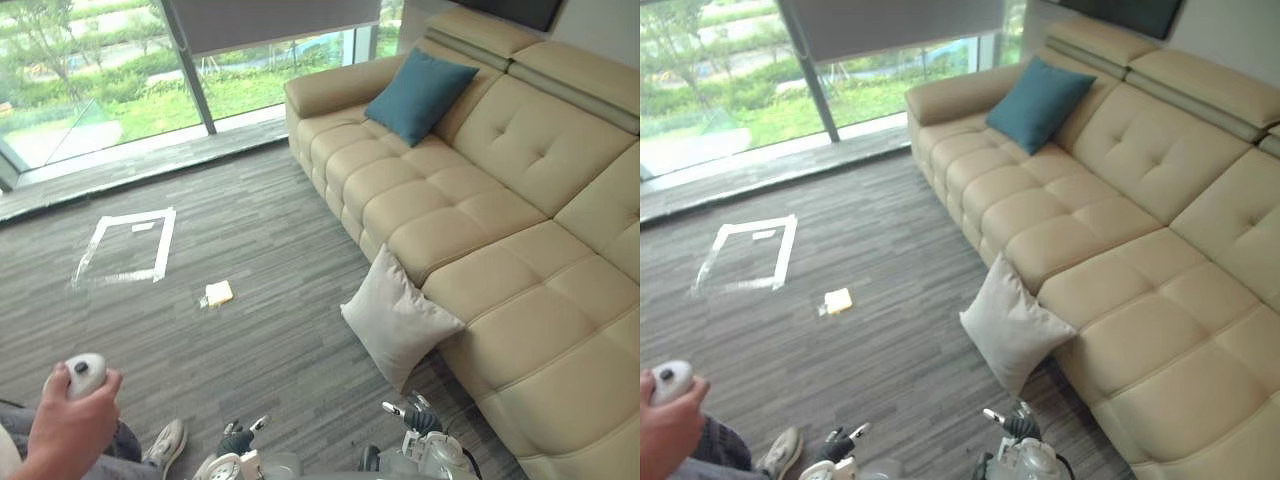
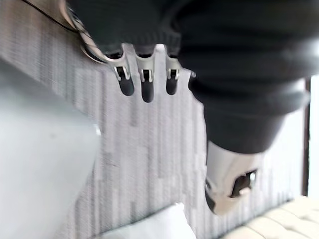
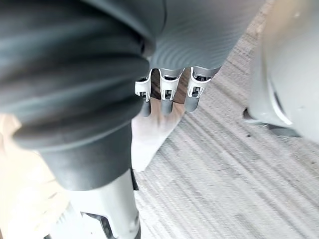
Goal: Pick up cushions and gather them together orderly.
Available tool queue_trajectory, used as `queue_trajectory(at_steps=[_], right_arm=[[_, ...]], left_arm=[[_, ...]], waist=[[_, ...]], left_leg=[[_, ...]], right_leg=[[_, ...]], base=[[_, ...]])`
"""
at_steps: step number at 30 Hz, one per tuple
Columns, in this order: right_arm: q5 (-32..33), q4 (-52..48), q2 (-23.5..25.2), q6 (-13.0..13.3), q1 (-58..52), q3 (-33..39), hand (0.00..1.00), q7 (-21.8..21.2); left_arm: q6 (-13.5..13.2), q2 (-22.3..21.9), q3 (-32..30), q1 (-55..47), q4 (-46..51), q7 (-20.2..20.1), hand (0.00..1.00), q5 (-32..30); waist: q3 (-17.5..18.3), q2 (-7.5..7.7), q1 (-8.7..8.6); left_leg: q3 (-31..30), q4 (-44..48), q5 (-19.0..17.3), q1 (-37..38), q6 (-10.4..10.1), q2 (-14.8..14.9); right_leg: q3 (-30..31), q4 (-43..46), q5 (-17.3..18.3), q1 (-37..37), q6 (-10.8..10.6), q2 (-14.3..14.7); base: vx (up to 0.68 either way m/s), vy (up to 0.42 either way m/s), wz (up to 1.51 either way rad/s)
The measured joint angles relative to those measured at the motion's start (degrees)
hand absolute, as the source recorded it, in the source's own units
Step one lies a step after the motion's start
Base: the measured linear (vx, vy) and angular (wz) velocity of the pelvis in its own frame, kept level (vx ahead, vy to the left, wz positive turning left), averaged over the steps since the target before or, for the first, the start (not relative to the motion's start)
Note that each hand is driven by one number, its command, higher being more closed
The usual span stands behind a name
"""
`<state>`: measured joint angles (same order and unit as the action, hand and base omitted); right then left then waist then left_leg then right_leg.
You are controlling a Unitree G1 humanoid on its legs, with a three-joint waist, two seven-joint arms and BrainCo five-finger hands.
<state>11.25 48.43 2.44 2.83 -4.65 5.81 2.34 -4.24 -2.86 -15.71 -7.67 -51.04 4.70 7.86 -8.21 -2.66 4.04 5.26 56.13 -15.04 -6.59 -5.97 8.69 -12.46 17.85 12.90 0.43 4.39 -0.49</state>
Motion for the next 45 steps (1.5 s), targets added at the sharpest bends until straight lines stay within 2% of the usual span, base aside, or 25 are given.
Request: queue_trajectory(at_steps=[2,4,5,6,7,8,10,12,16,18,20,22,24,25,27,29,31,32,34,35,36,37,39,41,45], right_arm=[[0.05,0.33,0.08,-0.12,-0.01,0.01,0.0,0.09],[0.08,0.35,0.24,-0.16,-0.08,0.18,0.0,0.43],[0.07,0.39,0.31,-0.17,-0.39,0.2,0.0,0.77],[0.08,0.5,0.29,-0.18,-0.51,0.19,0.0,0.89],[0.07,1.08,0.31,-0.19,-0.62,0.11,0.0,0.99],[0.08,2.34,0.99,-0.35,-0.58,-0.05,0.0,1.08],[0.08,2.35,0.97,-0.58,-0.69,-0.8,0.0,0.82],[0.08,2.1,1.07,-0.57,-0.54,-0.64,0.0,0.87],[-0.04,1.77,1.28,-0.56,-0.52,-1.56,0.0,0.32],[-0.1,1.77,0.95,-0.59,-0.47,-1.62,0.0,0.04],[-0.92,1.96,0.93,-0.59,-0.46,-2.6,0.0,-0.35],[-2.88,2.3,0.93,-0.57,-0.52,-3.83,0.0,-1.13],[-4.38,3.07,0.06,-0.52,0.15,-4.68,0.0,-1.73],[-4.62,3.38,-0.37,-0.5,0.76,-6.13,0.0,-2.02],[-4.74,4.13,-1.17,-0.46,1.79,-6.12,0.0,-2.3],[-5.05,4.11,-1.37,-0.36,1.89,-6.03,0.0,-2.21],[-5.07,3.99,-1.36,-0.11,1.05,-6.17,0.0,-2.17],[-5.07,4.0,-1.55,-0.09,0.93,-6.14,0.0,-1.77],[-5.07,4.03,-1.52,-0.15,0.95,-6.09,0.0,-1.44],[-5.05,3.77,-1.41,-0.14,1.43,-6.02,0.0,-1.09],[-5.03,3.75,-1.41,-0.14,1.42,-6.0,0.0,-1.06],[-5.03,3.68,-1.42,-0.17,1.47,-5.79,0.0,-0.95],[-5.07,3.89,-1.64,-0.16,1.17,-5.53,0.0,-0.68],[-5.19,4.81,-0.44,-0.61,1.34,-5.35,0.0,-0.22],[-6.52,5.07,0.06,-0.61,-0.03,-4.95,0.0,-0.59]], left_arm=[[-0.02,0.02,-0.01,-0.34,1.09,-0.02,0.0,0.02],[-0.18,0.1,0.08,-0.32,1.54,0.02,0.0,0.02],[-0.36,0.11,0.09,-0.3,1.6,0.09,0.0,0.03],[-0.39,0.11,0.09,-0.31,1.59,0.12,0.0,0.03],[-0.44,0.25,0.09,-0.35,1.58,0.16,0.0,0.1],[-0.45,1.52,0.13,-0.32,1.34,0.21,0.0,0.0],[-0.43,1.97,0.15,-0.16,0.95,0.2,0.0,-0.04],[-0.35,2.5,0.39,0.2,0.43,0.19,0.0,-0.35],[-0.31,3.25,3.2,0.57,-0.88,0.16,0.0,-1.11],[-0.27,3.26,3.25,0.61,-1.43,0.21,0.0,-1.12],[-0.08,3.45,3.63,0.31,-1.5,0.16,0.0,-1.08],[-0.29,4.11,3.9,0.29,-1.53,0.05,0.0,-1.05],[-0.3,3.93,3.92,1.22,-2.85,0.05,0.0,-1.09],[-0.21,4.35,4.47,1.79,-3.78,0.04,0.0,-1.16],[0.03,4.12,4.67,2.72,-4.75,0.05,0.0,-1.63],[0.05,4.08,4.62,2.6,-4.37,0.01,0.0,-2.06],[-0.14,3.96,4.26,2.43,-2.2,-0.04,0.0,-2.21],[-0.33,3.22,4.25,2.19,-0.78,-0.08,0.0,-2.19],[-0.36,2.76,4.27,2.1,-0.35,-0.06,0.0,-2.2],[-0.35,2.71,3.92,1.97,-0.17,-0.12,0.0,-2.1],[-0.35,2.68,3.87,1.98,-0.19,-0.12,0.0,-2.11],[-0.34,2.59,3.69,1.98,-0.16,-0.1,0.0,-2.09],[-0.36,1.9,3.68,1.67,-0.23,-0.03,0.0,-2.0],[-0.34,3.24,3.27,1.67,-0.77,0.14,0.0,-1.97],[-0.38,4.14,3.87,1.97,-3.16,0.1,0.0,-2.19]], waist=[[0.06,0.24,0.13],[0.11,0.69,0.63],[0.11,0.87,0.81],[0.2,0.93,0.88],[0.49,1.35,1.12],[2.06,3.19,1.32],[2.48,4.12,1.78],[2.55,4.31,1.98],[2.17,3.64,2.11],[2.14,3.64,2.1],[2.05,3.51,1.91],[1.91,4.87,1.9],[1.97,4.35,1.88],[1.5,4.46,1.74],[-0.16,3.2,0.28],[-0.68,2.98,-0.4],[-0.87,3.42,0.06],[-1.0,2.51,1.05],[-1.26,2.5,1.77],[-1.23,2.5,1.93],[-1.23,2.5,1.93],[-1.21,2.52,1.94],[-0.6,1.39,1.98],[0.3,3.15,2.29],[2.15,4.1,2.04]], left_leg=[[2.1,-3.91,-2.07,-3.53,2.13,0.88],[2.62,-17.77,-2.35,-5.57,2.21,0.04],[-1.21,-29.28,0.32,-6.59,2.35,-1.74],[-2.67,-32.21,2.67,-6.44,1.82,-2.27],[-3.49,-33.38,6.95,-5.91,1.15,-3.08],[-0.43,-32.9,5.58,-5.23,3.05,-4.41],[2.2,-31.34,4.08,-5.05,4.18,-4.17],[4.58,-29.99,2.95,-3.54,5.66,-4.23],[9.07,-33.69,1.7,3.52,7.76,-4.11],[11.35,-37.16,1.7,7.2,7.76,-4.0],[12.97,-39.42,1.76,10.07,7.65,-2.8],[12.07,-39.91,2.08,10.38,7.06,-3.86],[8.04,-43.2,3.26,10.63,5.08,-4.13],[7.43,-44.81,3.53,10.63,4.61,-4.53],[5.51,-44.6,3.57,10.71,3.62,-4.35],[4.46,-39.13,2.37,9.67,1.69,-3.11],[1.3,-22.71,2.28,2.76,0.27,-1.59],[-0.27,-13.79,3.81,-1.32,-1.56,0.06],[-0.37,-10.31,4.8,-2.64,-0.53,0.35],[-0.57,-11.35,1.21,-3.06,1.27,0.25],[-0.59,-11.71,0.93,-3.06,1.33,0.25],[-1.66,-17.68,-0.86,-3.01,1.75,-0.15],[-6.22,-31.06,1.04,-1.26,0.47,-1.09],[-1.66,-33.91,1.52,1.51,1.29,-2.85],[1.55,-38.1,1.64,4.74,2.63,-4.97]], right_leg=[[2.27,-1.83,0.32,2.93,-0.84,-0.18],[5.19,-4.22,0.49,4.69,-2.51,-1.01],[7.25,-5.33,1.45,6.09,-4.26,-1.9],[7.97,-5.39,1.95,6.41,-5.07,-2.11],[9.48,-5.39,2.55,6.91,-5.95,-2.71],[12.18,-5.99,2.69,7.18,-7.01,-4.49],[14.25,-5.78,1.91,7.05,-7.02,-5.06],[16.1,-3.77,-0.06,6.46,-7.33,-5.87],[17.57,15.74,-3.25,-2.24,-10.25,-6.78],[13.83,20.36,-2.72,-5.07,-9.88,-7.78],[5.35,17.19,-1.39,-6.94,-8.62,-8.28],[0.09,10.02,-5.12,-7.15,-7.79,-8.72],[-1.13,3.92,-5.04,-6.17,-7.67,-7.32],[-0.95,-0.51,-4.4,-4.55,-6.33,-6.57],[-1.0,-2.57,-4.86,-3.71,-5.09,-5.81],[-1.7,-3.14,-3.6,-1.78,-4.98,-5.36],[-2.39,-2.69,-2.15,-0.18,-4.68,-5.1],[-1.23,-1.58,-1.7,-0.22,-4.43,-4.09],[0.83,-1.16,-1.64,-0.31,-4.36,-3.72],[3.29,-1.18,-1.64,-0.66,-4.38,-3.71],[3.44,-1.18,-1.64,-0.72,-4.38,-3.71],[5.09,-1.15,-1.9,-1.45,-4.76,-3.77],[7.33,-0.05,-1.87,-3.56,-6.3,-3.18],[11.25,-0.9,-3.18,-3.14,-8.15,-4.94],[13.29,-7.54,-6.02,-0.6,-9.54,-6.86]], base=[[0.3,0.072,-0.56],[0.32,0.196,-0.74],[0.37,0.258,-0.64],[0.48,0.366,-0.64],[0.44,0.33,-0.62],[0.45,0.319,-0.63],[0.42,0.278,-0.73],[0.32,0.256,-0.7],[0.17,0.134,-0.61],[0.11,0.047,-0.53],[0.08,-0.035,-0.48],[0.04,-0.101,-0.58],[0.04,-0.185,-0.78],[-0.02,-0.168,-0.52],[-0.04,-0.115,-0.22],[-0.06,-0.079,0.24],[-0.06,-0.071,0.13],[0.01,-0.016,-0.39],[0.04,0.067,-0.61],[0.05,0.088,-0.48],[0.07,0.128,-0.6],[0.04,0.152,-0.51],[0.07,0.25,-0.72],[0.12,0.214,-0.66],[0.16,0.183,-0.37]])
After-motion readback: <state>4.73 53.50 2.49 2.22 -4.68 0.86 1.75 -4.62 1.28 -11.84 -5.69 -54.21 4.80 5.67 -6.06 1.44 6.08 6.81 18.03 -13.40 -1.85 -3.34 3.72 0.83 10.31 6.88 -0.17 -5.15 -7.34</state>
